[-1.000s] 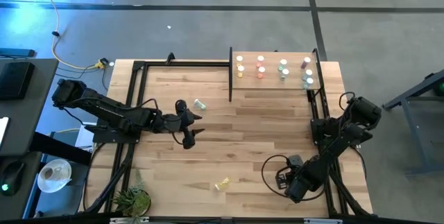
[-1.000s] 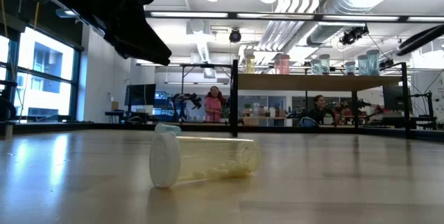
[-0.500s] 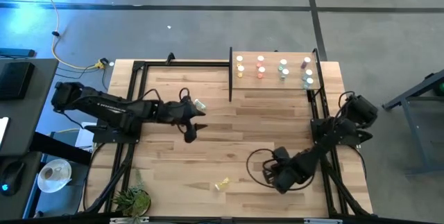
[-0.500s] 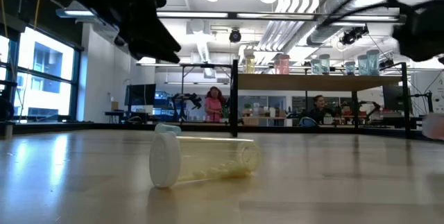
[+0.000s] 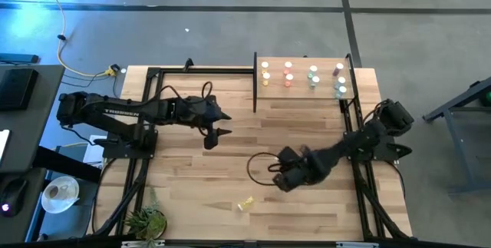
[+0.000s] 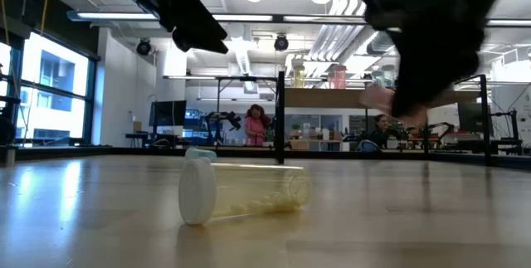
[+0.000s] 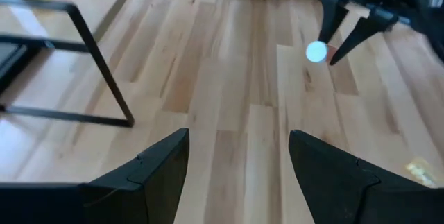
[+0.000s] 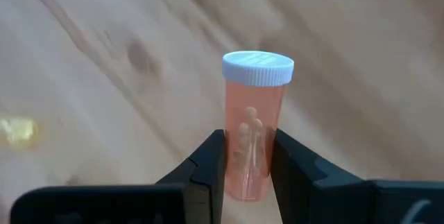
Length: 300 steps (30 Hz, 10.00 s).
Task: Pick and place medicine bottles onto shelf by color
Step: Put the pink pill bottle on the shelf aligned with the other pink pill bottle
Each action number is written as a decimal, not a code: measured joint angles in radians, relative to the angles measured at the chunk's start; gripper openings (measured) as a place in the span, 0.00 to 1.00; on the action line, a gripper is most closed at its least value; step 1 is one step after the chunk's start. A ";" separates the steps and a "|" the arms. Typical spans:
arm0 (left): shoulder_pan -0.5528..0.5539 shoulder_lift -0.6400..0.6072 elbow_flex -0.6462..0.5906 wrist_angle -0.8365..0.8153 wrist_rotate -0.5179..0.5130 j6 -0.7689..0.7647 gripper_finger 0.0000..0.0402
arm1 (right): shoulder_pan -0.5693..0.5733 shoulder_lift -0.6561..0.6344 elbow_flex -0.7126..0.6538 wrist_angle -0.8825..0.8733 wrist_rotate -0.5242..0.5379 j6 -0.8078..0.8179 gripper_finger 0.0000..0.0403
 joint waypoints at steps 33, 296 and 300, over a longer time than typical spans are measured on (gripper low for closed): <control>-0.006 0.096 0.011 0.263 0.150 0.109 0.59 | -0.292 -0.002 0.271 0.195 0.054 -1.024 0.19; -0.153 0.648 1.211 -0.638 -0.028 0.325 0.51 | -0.168 -0.636 -0.564 0.949 0.245 -1.258 0.21; -0.130 0.585 1.205 -0.676 -0.027 0.325 0.49 | -0.180 -0.636 -0.564 0.941 0.330 -1.216 0.21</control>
